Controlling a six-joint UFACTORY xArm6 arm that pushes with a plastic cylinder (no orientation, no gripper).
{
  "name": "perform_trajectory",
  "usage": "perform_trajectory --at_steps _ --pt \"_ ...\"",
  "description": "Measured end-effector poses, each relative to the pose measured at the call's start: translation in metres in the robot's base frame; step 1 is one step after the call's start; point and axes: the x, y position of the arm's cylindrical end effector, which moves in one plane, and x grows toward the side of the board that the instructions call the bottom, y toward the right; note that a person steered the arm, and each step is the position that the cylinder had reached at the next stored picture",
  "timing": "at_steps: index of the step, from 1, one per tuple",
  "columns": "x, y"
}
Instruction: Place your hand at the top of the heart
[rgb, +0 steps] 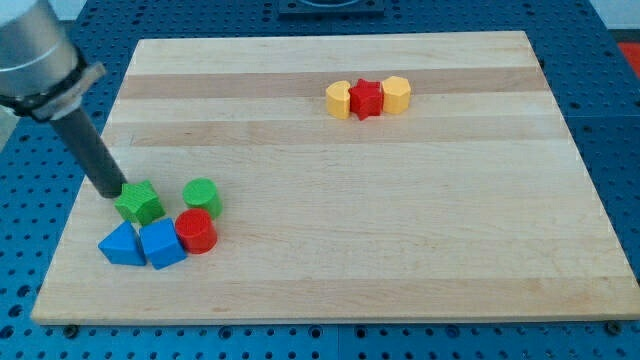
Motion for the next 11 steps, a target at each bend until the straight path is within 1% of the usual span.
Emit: perform_trajectory --at_steps 1,2,3,4,5,6,8,9,11 --pt "0.006 0.019" --pt "0.006 0.019" --pt "-0.007 0.015" --pt "-0.034 0.018" --pt "-0.071 0.031" --pt "-0.111 0.057" --pt "-0.174 0.133" --pt "-0.193 0.176" --pt "-0.202 0.265"
